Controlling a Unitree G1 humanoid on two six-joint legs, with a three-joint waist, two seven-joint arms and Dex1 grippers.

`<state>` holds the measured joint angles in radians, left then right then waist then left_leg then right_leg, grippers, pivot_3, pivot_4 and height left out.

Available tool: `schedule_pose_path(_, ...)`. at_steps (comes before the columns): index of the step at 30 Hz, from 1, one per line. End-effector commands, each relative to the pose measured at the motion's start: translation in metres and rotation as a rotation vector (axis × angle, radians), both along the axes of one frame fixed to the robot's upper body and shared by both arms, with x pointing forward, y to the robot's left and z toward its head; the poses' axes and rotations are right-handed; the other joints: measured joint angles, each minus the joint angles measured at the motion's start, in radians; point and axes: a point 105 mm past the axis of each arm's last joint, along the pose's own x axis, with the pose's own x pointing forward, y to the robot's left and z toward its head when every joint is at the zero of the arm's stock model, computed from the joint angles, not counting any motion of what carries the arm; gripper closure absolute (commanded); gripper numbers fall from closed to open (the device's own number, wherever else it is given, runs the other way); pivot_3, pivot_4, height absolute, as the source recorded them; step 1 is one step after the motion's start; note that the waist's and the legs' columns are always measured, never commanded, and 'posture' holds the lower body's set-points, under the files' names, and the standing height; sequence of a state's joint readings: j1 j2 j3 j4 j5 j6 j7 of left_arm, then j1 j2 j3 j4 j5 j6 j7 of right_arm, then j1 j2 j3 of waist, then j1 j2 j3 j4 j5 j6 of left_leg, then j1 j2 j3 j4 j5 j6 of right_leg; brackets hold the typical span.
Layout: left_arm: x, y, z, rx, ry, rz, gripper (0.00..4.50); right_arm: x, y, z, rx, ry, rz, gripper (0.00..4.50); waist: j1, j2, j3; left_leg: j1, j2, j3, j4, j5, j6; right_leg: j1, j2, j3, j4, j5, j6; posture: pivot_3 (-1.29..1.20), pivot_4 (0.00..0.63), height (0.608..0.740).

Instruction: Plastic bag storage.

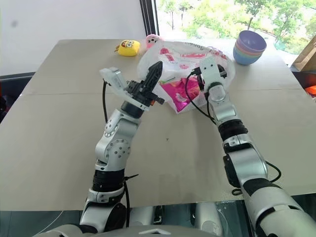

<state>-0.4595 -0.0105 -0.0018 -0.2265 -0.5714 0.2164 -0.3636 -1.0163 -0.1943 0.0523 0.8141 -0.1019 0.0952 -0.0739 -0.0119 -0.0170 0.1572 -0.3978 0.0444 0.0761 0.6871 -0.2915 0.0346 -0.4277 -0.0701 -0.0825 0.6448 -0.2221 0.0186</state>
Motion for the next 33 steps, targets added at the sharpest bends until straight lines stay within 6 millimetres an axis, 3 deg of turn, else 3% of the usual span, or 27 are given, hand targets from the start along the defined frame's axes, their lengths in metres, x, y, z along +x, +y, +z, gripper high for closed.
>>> schedule_pose_path(1,-0.010,0.000,0.012,-0.012,-0.060,-0.001,4.50,0.002,-0.004,0.030,0.038,-0.107,-0.024,0.50,0.000,0.000,0.000,0.000,0.000,0.000,0.000,0.000,0.000,0.000,0.000,0.000,0.000,0.000,0.000,0.00,0.150,0.740)
schedule_pose_path(5,-0.009,0.000,0.011,-0.013,-0.061,0.000,4.50,0.003,0.009,0.040,0.053,-0.150,0.033,0.50,-0.001,0.000,0.000,0.000,0.000,0.002,0.000,0.000,0.000,0.000,0.000,0.000,0.000,0.000,0.000,0.00,0.150,0.740)
schedule_pose_path(9,-0.008,0.001,0.011,-0.014,-0.063,0.003,4.50,0.008,0.015,0.027,0.127,-0.077,0.047,0.50,-0.002,0.001,0.000,0.000,0.001,0.004,0.000,0.000,0.000,0.000,0.000,0.001,0.000,0.000,0.000,0.00,0.150,0.740)
schedule_pose_path(16,-0.009,0.001,0.011,-0.016,-0.066,0.009,4.50,0.013,-0.006,0.013,0.126,-0.051,-0.077,0.50,0.001,0.001,0.000,0.000,0.001,0.005,0.000,0.000,0.000,0.000,0.000,0.001,0.000,0.000,0.000,0.00,0.150,0.740)
schedule_pose_path(19,-0.009,0.002,0.011,-0.017,-0.066,0.013,4.50,0.013,-0.011,0.017,0.121,-0.072,-0.104,1.38,-0.001,0.001,0.001,0.000,0.001,0.005,0.000,0.000,0.000,0.000,0.000,0.000,0.000,0.000,0.000,0.00,0.150,0.740)
schedule_pose_path(25,-0.008,0.002,0.010,-0.015,-0.065,0.018,4.50,0.013,-0.009,0.021,0.180,-0.093,-0.084,4.38,-0.003,0.003,0.002,0.001,0.002,0.006,0.000,0.000,0.000,-0.001,0.001,0.001,0.000,0.000,0.000,0.00,0.150,0.740)
schedule_pose_path(30,-0.007,0.003,0.011,-0.017,-0.064,0.020,4.50,0.011,0.003,0.028,0.258,-0.126,0.006,4.48,-0.003,0.003,0.002,0.001,0.002,0.006,0.000,0.000,0.000,-0.001,0.000,0.002,0.000,0.000,0.000,0.00,0.150,0.740)
schedule_pose_path(33,-0.005,0.003,0.014,-0.021,-0.070,0.026,4.50,0.007,0.034,0.023,0.369,-0.058,0.249,4.48,-0.004,0.003,0.002,0.001,0.002,0.006,0.000,0.000,0.000,-0.001,0.001,0.001,0.000,0.000,0.000,0.00,0.150,0.740)
